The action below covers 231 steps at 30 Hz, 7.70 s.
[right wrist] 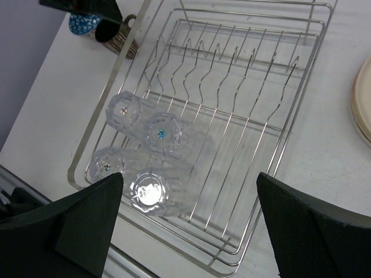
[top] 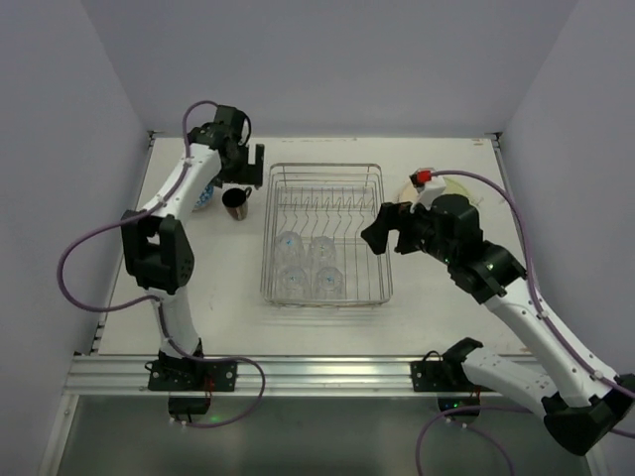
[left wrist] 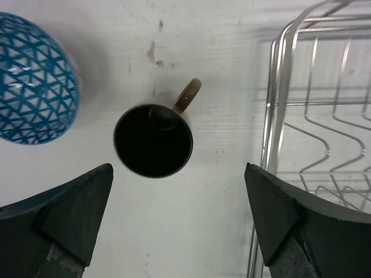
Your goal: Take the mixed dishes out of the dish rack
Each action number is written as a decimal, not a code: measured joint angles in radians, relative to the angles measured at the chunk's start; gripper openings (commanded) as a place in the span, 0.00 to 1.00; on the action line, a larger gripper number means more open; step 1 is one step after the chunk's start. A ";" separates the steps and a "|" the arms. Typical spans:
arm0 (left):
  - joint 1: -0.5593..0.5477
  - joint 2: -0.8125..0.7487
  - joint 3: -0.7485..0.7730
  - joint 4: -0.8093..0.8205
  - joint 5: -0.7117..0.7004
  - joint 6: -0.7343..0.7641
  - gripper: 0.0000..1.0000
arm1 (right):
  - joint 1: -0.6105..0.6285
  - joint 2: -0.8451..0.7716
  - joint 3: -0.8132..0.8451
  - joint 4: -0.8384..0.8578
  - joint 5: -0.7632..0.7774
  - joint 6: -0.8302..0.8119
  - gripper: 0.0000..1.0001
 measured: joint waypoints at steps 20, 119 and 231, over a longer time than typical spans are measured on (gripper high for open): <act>-0.002 -1.039 -0.756 0.332 -0.136 -0.080 1.00 | 0.363 0.509 0.225 -0.248 0.087 -0.075 0.99; -0.335 -0.908 -0.714 1.126 0.784 -0.483 0.00 | -0.001 0.015 0.071 0.377 -0.333 0.129 0.99; 0.088 -1.305 -1.136 0.564 0.136 -0.056 1.00 | 0.251 0.918 0.514 -0.204 0.162 -0.088 0.92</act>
